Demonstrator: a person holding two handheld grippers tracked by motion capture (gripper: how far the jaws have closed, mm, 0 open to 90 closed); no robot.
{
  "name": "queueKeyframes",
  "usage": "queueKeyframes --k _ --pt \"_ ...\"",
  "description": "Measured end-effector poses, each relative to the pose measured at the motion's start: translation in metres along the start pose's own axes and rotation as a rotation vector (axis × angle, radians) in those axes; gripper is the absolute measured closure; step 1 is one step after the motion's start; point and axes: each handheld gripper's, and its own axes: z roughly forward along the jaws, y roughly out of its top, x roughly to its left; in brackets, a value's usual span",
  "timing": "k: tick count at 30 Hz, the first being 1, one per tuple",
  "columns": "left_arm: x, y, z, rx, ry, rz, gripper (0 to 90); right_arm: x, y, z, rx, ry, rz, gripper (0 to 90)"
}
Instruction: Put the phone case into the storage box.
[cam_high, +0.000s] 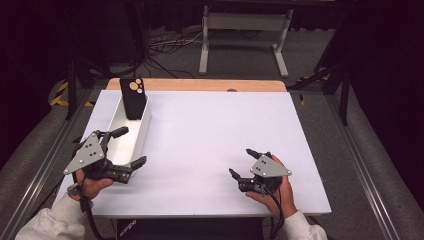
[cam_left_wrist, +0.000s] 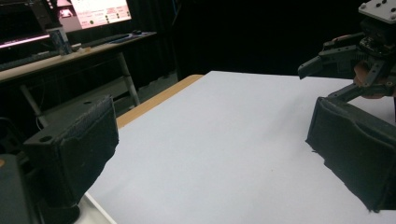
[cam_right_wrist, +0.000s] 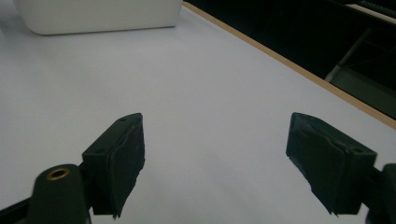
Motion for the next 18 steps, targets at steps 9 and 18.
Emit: queueKeyframes --k 9,18 --pt "-0.009 -0.002 0.000 -0.007 -0.005 0.005 3.3 0.000 0.000 -0.001 -0.005 -0.002 0.001 20.2" --pt "-0.020 -0.008 0.001 0.000 -0.025 -0.004 3.1 0.001 0.001 -0.001 -0.003 0.001 -0.004 20.1"
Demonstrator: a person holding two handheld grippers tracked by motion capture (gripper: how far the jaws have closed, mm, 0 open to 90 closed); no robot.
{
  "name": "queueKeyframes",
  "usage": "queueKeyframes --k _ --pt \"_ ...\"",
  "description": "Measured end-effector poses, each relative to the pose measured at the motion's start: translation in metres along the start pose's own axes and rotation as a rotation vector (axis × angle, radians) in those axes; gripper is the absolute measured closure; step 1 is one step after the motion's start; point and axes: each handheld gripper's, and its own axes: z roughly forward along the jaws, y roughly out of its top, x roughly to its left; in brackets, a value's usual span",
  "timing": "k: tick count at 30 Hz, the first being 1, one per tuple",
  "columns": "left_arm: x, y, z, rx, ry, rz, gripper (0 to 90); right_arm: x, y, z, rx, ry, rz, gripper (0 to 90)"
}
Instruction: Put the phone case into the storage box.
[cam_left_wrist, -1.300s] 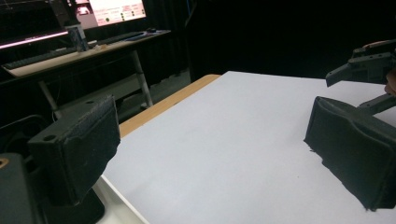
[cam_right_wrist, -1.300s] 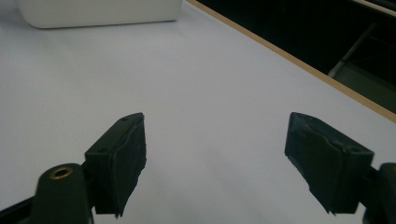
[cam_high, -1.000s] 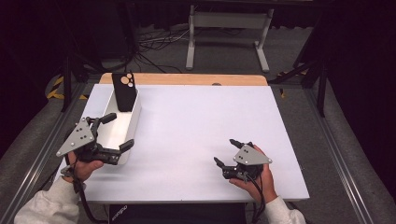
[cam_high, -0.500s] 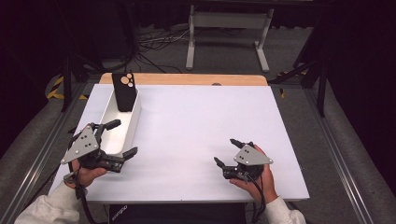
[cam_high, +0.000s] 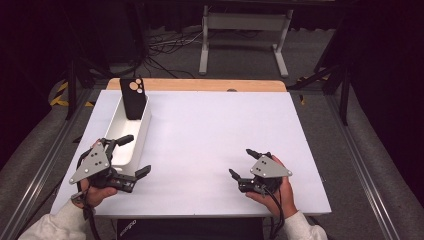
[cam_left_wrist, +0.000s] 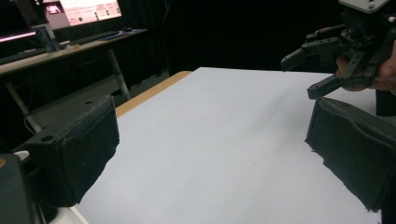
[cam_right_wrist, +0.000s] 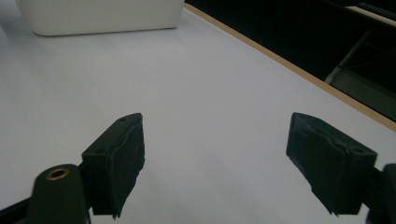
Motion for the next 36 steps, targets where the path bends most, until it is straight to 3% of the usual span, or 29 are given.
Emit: queueKeyframes --k 5,10,15,19,36 --pt "-0.005 -0.008 0.001 0.016 -0.003 -0.015 2.9 0.001 0.000 0.000 -0.001 0.001 -0.001 19.9" --pt "-0.009 -0.014 0.000 0.014 -0.034 -0.030 2.6 0.001 0.000 -0.001 -0.001 0.003 -0.009 18.9" --pt "-0.016 -0.026 0.006 0.061 -0.032 -0.048 2.5 0.003 0.000 -0.002 -0.001 0.007 -0.010 17.3" --pt "-0.020 -0.031 0.010 0.090 -0.025 -0.023 2.6 0.004 -0.001 -0.002 -0.001 0.007 -0.009 16.6" --pt "-0.025 -0.055 0.033 0.194 -0.053 -0.024 3.6 0.007 -0.004 -0.002 -0.023 0.021 -0.007 13.8"
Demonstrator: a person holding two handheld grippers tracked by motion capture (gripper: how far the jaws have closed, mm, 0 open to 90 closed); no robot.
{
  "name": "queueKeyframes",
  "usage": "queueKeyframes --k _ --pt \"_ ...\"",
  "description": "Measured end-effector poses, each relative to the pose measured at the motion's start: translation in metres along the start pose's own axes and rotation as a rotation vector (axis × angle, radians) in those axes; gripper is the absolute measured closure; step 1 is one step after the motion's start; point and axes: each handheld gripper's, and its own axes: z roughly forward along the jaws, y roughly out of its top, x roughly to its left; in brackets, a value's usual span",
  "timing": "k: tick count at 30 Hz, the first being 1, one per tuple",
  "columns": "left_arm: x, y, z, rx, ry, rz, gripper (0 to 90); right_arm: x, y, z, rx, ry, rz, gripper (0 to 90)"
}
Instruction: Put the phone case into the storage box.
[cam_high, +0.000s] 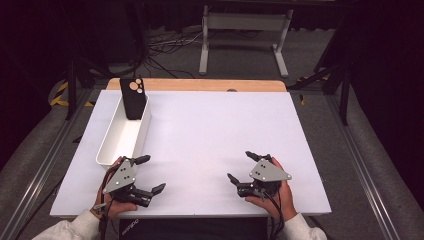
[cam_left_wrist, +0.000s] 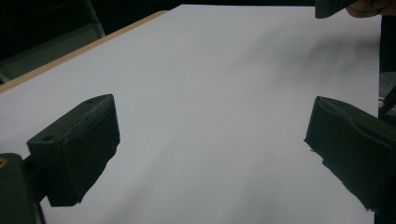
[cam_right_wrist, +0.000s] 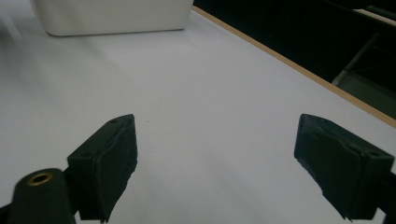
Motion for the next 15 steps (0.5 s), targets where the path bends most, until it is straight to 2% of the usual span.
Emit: queueKeyframes --k 3,15 --pt "-0.0005 -0.0007 0.0010 0.009 -0.002 0.002 3.6 0.0016 -0.0003 -0.0004 -0.007 0.002 -0.002 13.1" --pt "-0.0001 -0.0010 0.0005 -0.011 -0.011 -0.011 3.3 0.0038 0.0005 0.0018 -0.009 0.009 -0.006 12.6"
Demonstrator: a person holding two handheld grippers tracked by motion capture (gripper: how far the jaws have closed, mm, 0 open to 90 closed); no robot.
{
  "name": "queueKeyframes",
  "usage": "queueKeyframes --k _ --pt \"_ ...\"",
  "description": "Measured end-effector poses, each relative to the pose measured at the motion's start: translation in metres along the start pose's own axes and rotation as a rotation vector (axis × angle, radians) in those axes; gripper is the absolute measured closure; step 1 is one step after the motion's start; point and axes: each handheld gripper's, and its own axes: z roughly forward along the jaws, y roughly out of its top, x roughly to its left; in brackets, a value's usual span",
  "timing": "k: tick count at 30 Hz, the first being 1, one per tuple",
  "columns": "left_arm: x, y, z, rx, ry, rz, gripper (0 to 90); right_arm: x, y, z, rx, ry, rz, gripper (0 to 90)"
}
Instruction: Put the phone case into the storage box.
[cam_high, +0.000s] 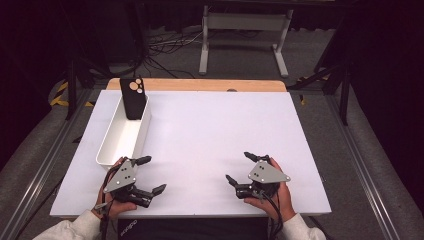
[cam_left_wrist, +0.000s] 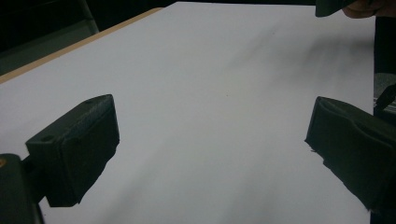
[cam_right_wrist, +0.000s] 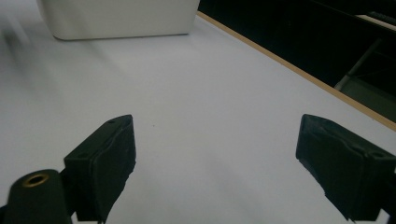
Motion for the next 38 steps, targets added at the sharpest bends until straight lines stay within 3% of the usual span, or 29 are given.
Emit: queueKeyframes --k 7,16,38 --pt "-0.0006 0.0007 -0.0015 0.009 -0.018 0.010 2.9 0.0027 0.0008 0.0008 0.011 -0.005 -0.012 12.4" --pt "-0.0009 0.0016 -0.0030 -0.004 -0.017 0.012 2.9 0.0041 0.0012 0.0015 0.017 -0.007 -0.021 12.6" --pt "-0.0008 0.0012 0.0021 0.021 -0.028 0.014 3.4 0.0013 -0.0009 0.0026 0.030 -0.024 -0.017 13.6"
